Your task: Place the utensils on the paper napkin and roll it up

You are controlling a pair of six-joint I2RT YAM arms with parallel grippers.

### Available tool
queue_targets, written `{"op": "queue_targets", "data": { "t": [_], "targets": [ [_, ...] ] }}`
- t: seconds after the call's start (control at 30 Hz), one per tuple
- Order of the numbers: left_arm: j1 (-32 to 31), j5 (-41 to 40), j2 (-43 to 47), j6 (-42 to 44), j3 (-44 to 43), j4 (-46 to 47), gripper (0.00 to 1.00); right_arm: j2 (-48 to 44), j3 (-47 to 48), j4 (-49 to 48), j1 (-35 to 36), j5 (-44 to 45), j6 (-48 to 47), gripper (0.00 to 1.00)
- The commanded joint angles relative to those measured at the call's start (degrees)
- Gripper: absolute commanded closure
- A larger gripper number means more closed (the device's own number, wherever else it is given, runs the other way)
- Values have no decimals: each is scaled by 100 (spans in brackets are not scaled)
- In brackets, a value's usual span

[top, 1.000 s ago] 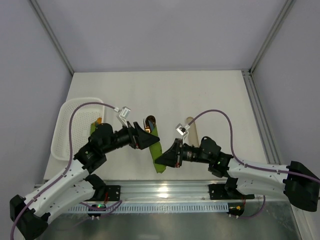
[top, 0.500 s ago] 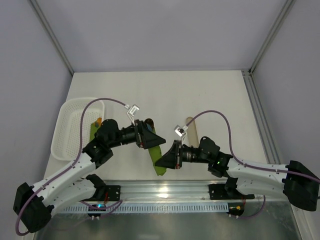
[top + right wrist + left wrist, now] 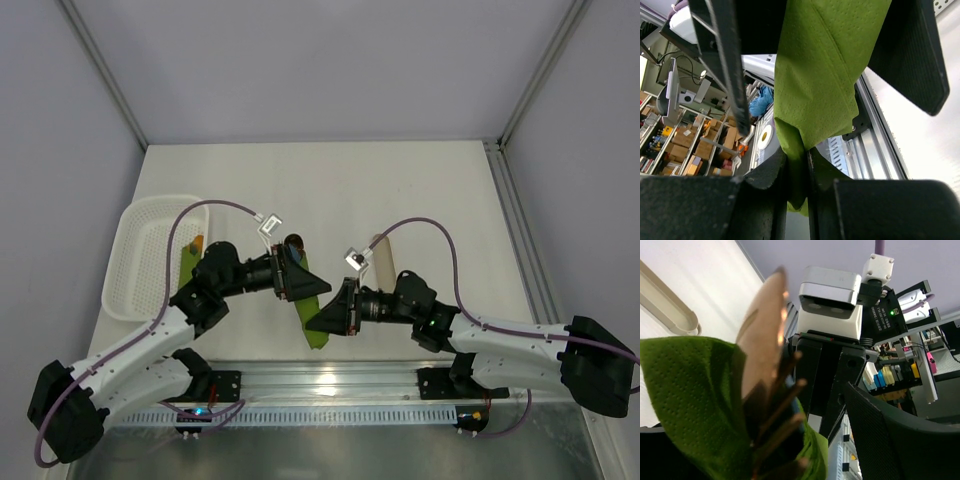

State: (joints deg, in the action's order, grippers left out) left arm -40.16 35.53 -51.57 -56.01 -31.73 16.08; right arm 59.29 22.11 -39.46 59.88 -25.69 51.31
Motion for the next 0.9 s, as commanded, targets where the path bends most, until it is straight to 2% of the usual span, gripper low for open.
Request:
{"op": "queue_targets", "data": {
  "t": [0.0,0.33,0.87],
  "targets": [
    [-18,218,15,-51,70,282,24,21,312,-527,24,29,-103,96],
    [-9,42,402,-94,149,-8,39,-66,224,-360,24,407,-253,96],
    [-9,-256,490,-437,377,177,52,-75,39,-387,24,996,-297,96]
  ]
}}
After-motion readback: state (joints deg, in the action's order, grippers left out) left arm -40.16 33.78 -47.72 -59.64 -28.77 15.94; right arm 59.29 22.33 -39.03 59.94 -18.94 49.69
